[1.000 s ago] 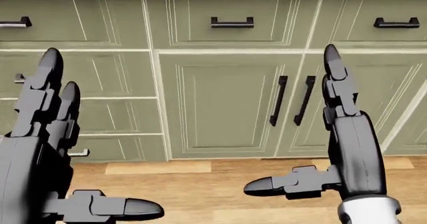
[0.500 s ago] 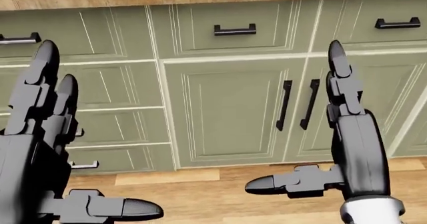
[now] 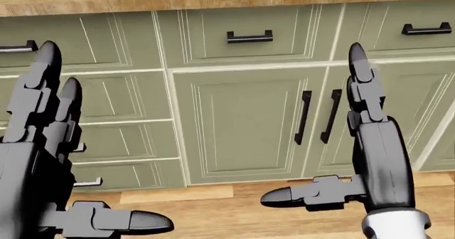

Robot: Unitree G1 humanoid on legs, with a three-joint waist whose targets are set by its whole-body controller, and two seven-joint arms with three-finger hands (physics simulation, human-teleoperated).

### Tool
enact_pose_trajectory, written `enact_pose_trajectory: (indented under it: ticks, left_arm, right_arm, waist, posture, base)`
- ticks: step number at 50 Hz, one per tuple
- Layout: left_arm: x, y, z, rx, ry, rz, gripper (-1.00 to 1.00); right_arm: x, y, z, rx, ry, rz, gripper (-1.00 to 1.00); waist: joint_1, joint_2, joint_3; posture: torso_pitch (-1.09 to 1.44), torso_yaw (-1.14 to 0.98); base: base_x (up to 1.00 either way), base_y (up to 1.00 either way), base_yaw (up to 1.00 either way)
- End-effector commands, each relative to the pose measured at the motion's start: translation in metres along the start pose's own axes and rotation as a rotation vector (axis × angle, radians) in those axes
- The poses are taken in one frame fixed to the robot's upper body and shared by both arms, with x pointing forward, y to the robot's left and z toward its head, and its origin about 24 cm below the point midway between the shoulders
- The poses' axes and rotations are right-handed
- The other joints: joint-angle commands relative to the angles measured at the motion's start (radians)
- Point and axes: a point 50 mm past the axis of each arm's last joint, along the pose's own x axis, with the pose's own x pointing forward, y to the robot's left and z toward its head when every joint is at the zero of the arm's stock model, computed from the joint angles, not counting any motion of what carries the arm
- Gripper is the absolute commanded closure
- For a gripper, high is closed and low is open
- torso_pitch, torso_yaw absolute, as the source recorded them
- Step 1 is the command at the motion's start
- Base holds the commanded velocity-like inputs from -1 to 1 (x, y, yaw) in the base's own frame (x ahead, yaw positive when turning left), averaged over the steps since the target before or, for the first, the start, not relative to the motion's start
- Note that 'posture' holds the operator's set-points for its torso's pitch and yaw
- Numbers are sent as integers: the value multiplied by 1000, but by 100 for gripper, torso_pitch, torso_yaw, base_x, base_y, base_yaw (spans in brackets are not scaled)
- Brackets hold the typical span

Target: Place the cheese in the stand mixer bowl.

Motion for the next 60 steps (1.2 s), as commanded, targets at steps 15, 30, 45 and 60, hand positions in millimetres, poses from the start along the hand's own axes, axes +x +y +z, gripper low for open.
enact_pose_trajectory:
  ticks: [15, 30, 45, 60]
  left_arm:
    - [-1, -2, 13, -3, -75, -7, -100]
    - [0, -3, 8, -5, -65, -8, -100]
    - [0, -2, 10, -2, -69, -8, -100]
    - [-2, -2, 11, 0, -71, -5, -100]
  right_arm:
    - [-1, -7, 17, -11, -85, -25, -100]
    - [-1, -6, 17, -9, -90, -25, -100]
    - [-2, -7, 16, -10, -90, -27, -100]
    - [-2, -6, 15, -8, -90, -28, -100]
  waist:
    - [-9, -101, -18]
    - [1, -16, -19]
    - [-8, -58, -2]
    - [10, -75, -13]
  posture:
    - [0, 0]
    - [0, 0]
    - [0, 0]
    - [0, 0]
  base:
    - [12, 0, 0]
    - [13, 0, 0]
    - [18, 0, 0]
    - [19, 0, 0]
